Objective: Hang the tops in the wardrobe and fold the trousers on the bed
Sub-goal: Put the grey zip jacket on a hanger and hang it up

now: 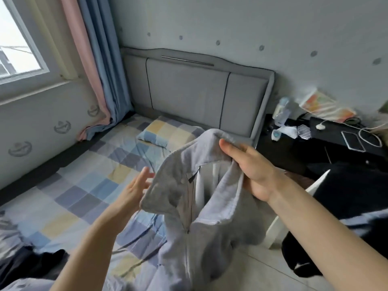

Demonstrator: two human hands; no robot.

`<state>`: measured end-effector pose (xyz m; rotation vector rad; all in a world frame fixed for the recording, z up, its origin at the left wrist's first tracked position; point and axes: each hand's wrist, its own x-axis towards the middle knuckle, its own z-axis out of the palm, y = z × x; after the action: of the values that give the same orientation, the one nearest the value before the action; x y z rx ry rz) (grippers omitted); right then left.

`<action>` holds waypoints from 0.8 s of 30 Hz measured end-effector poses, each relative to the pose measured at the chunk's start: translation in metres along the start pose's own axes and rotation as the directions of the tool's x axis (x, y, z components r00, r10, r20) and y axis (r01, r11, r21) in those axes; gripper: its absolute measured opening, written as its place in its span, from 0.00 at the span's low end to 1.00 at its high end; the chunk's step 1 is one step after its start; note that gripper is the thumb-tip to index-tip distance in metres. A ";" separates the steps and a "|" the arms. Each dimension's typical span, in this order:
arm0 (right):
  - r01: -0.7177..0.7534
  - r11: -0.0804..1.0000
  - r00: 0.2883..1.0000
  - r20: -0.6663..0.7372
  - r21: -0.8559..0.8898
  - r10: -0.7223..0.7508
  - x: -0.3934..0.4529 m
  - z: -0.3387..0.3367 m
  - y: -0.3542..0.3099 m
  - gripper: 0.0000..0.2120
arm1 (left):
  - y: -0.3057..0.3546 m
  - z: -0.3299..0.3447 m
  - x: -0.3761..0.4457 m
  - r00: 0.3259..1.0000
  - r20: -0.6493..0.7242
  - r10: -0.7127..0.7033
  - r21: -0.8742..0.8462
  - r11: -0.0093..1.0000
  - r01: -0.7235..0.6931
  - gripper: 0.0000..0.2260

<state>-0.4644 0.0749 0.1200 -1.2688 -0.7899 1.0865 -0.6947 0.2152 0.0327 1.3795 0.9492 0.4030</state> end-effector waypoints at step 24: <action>-0.061 0.423 0.852 -0.268 -0.904 -0.450 -0.220 -0.300 -0.060 0.21 | 0.104 0.373 0.019 0.889 0.413 -0.199 0.089 0.980 0.178 0.12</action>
<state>-0.2471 -0.2312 0.1513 -2.1637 -1.1451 -0.0159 -0.3713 0.0103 0.0911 1.3319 0.7264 -0.0695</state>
